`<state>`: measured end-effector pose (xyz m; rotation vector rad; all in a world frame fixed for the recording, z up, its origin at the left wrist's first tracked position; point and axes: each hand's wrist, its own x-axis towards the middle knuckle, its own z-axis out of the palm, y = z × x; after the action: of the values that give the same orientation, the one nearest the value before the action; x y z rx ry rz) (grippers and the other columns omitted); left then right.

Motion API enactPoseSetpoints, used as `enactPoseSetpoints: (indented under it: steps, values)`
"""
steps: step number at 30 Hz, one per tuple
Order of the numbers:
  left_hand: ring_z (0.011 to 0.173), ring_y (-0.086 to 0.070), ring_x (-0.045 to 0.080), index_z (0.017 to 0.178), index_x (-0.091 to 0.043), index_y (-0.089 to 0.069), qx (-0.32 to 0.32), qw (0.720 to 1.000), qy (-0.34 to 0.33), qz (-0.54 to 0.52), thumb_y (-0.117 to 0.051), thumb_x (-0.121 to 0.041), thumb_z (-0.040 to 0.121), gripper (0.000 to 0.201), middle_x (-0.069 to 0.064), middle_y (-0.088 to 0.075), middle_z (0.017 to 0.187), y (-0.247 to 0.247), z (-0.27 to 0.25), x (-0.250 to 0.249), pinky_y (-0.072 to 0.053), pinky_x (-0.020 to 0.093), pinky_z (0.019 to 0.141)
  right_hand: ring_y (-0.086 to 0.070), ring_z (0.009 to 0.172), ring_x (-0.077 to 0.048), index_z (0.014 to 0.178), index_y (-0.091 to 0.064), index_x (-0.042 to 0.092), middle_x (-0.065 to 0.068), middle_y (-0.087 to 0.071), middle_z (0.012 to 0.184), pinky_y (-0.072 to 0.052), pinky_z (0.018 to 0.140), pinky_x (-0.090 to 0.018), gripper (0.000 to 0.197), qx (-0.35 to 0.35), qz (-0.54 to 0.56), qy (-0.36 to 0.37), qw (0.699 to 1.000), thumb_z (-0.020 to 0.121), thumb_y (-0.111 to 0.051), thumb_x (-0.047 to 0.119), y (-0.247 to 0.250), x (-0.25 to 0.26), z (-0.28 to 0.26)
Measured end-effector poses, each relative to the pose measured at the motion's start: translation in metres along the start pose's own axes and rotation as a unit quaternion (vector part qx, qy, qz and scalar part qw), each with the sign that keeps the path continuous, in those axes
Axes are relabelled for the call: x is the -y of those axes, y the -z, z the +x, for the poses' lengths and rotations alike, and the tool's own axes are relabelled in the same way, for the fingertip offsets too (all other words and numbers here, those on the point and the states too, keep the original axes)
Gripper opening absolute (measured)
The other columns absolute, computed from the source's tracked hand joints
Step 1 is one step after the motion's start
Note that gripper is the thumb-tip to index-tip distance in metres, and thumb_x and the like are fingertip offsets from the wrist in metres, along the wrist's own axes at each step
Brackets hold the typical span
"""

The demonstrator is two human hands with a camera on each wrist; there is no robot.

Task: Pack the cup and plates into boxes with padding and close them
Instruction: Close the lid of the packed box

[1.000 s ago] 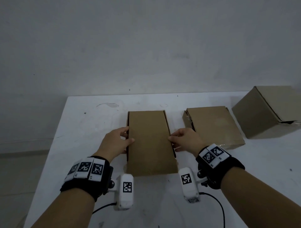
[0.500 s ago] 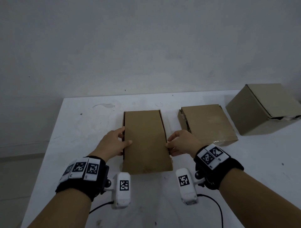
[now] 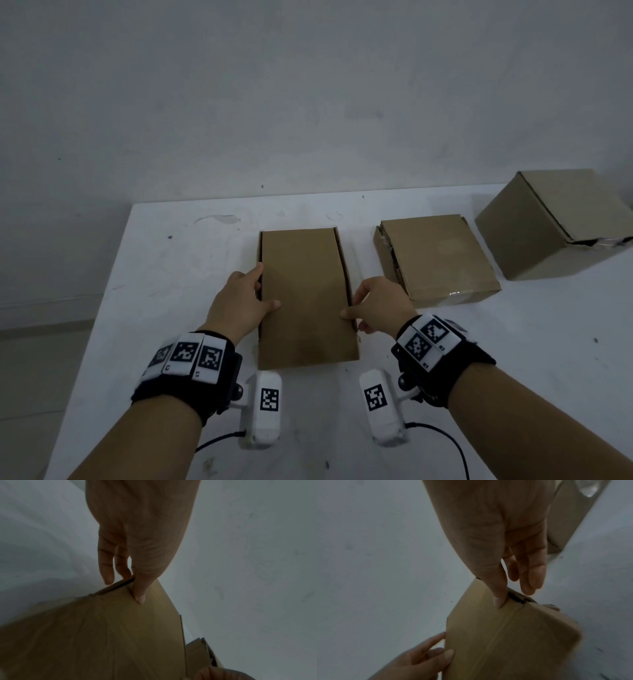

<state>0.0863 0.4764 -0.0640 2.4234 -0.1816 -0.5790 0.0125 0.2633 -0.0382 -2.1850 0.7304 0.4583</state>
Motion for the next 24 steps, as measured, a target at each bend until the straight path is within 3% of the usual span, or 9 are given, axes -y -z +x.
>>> enactPoseSetpoints:
  steps: [3, 5, 7, 9, 11, 14, 17, 24]
  values:
    - [0.12, -0.044, 0.027, 0.15, -0.03, -0.017, -0.028, 0.999, -0.013, 0.036, -0.069, -0.03, 0.085, 0.083, 0.011, -0.034, 0.137, -0.006, 0.0, -0.001, -0.041, 0.037, 0.099, -0.07, 0.066, -0.026, 0.077, -0.055, 0.012, -0.009, -0.069, 0.077, -0.06, 0.064, -0.041, 0.029, -0.008, 0.0, -0.008, 1.0, 0.074, -0.08, 0.026, -0.007, -0.007, -0.002]
    - [0.136, -0.027, 0.028, 0.15, -0.034, -0.019, -0.024, 0.998, -0.042, 0.049, -0.067, -0.026, 0.085, 0.081, 0.006, -0.017, 0.153, -0.007, 0.002, -0.005, -0.033, 0.039, 0.107, -0.07, 0.066, -0.025, 0.08, -0.056, 0.012, -0.007, -0.069, 0.077, -0.06, 0.064, -0.038, 0.029, -0.007, 0.002, -0.008, 1.0, 0.078, -0.075, 0.033, -0.008, -0.014, -0.003]
    - [0.144, -0.012, 0.025, 0.148, -0.037, -0.023, 0.009, 0.997, -0.048, 0.052, -0.07, -0.036, 0.082, 0.081, -0.002, 0.001, 0.159, -0.01, 0.003, -0.007, -0.025, 0.039, 0.112, -0.071, 0.071, -0.025, 0.086, -0.059, 0.011, -0.009, -0.071, 0.082, -0.06, 0.068, -0.037, 0.028, 0.027, 0.041, -0.032, 0.998, 0.085, -0.067, 0.038, -0.008, -0.024, -0.006]
    - [0.146, -0.005, 0.023, 0.146, -0.038, -0.023, 0.02, 0.998, -0.035, 0.05, -0.075, -0.056, 0.069, 0.095, -0.005, 0.009, 0.16, -0.015, 0.003, -0.007, -0.022, 0.044, 0.115, -0.07, 0.076, -0.026, 0.097, -0.061, 0.006, -0.011, -0.07, 0.087, -0.059, 0.075, -0.039, 0.027, 0.084, 0.125, -0.062, 0.987, 0.091, -0.059, 0.033, -0.01, -0.035, -0.01]
    - [0.147, 0.002, 0.023, 0.146, -0.035, -0.02, 0.007, 0.998, -0.025, 0.053, -0.076, -0.065, 0.058, 0.108, -0.002, 0.014, 0.159, -0.022, 0.004, -0.009, -0.018, 0.047, 0.117, -0.069, 0.075, -0.026, 0.105, -0.059, 0.002, -0.013, -0.069, 0.085, -0.059, 0.078, -0.039, 0.024, 0.125, 0.208, -0.082, 0.967, 0.094, -0.057, 0.023, -0.01, -0.043, -0.015]
    - [0.146, 0.016, 0.024, 0.147, -0.027, -0.012, -0.004, 0.997, -0.015, 0.072, -0.077, -0.068, 0.054, 0.121, 0.003, 0.024, 0.157, -0.032, 0.006, -0.017, -0.006, 0.049, 0.119, -0.068, 0.072, -0.026, 0.101, -0.057, 0.001, -0.015, -0.066, 0.083, -0.059, 0.074, -0.035, 0.015, 0.162, 0.293, -0.099, 0.937, 0.091, -0.06, 0.012, -0.006, -0.049, -0.019]
    - [0.144, 0.022, 0.024, 0.149, -0.024, -0.005, 0.012, 0.998, 0.0, 0.063, -0.079, -0.065, 0.054, 0.127, 0.005, 0.031, 0.154, -0.037, 0.008, -0.022, -0.003, 0.051, 0.118, -0.069, 0.076, -0.027, 0.096, -0.058, 0.003, -0.018, -0.067, 0.087, -0.059, 0.074, -0.033, 0.012, 0.209, 0.339, -0.097, 0.912, 0.086, -0.064, -0.001, -0.004, -0.054, -0.021]
    - [0.143, 0.024, 0.023, 0.149, -0.022, -0.004, 0.029, 0.998, 0.011, 0.049, -0.082, -0.059, 0.054, 0.128, 0.003, 0.032, 0.154, -0.039, 0.009, -0.025, -0.001, 0.05, 0.119, -0.066, 0.076, -0.025, 0.087, -0.059, 0.003, -0.017, -0.064, 0.088, -0.059, 0.076, -0.033, 0.02, 0.138, 0.338, -0.057, 0.929, 0.077, -0.069, -0.011, -0.013, -0.065, -0.017]
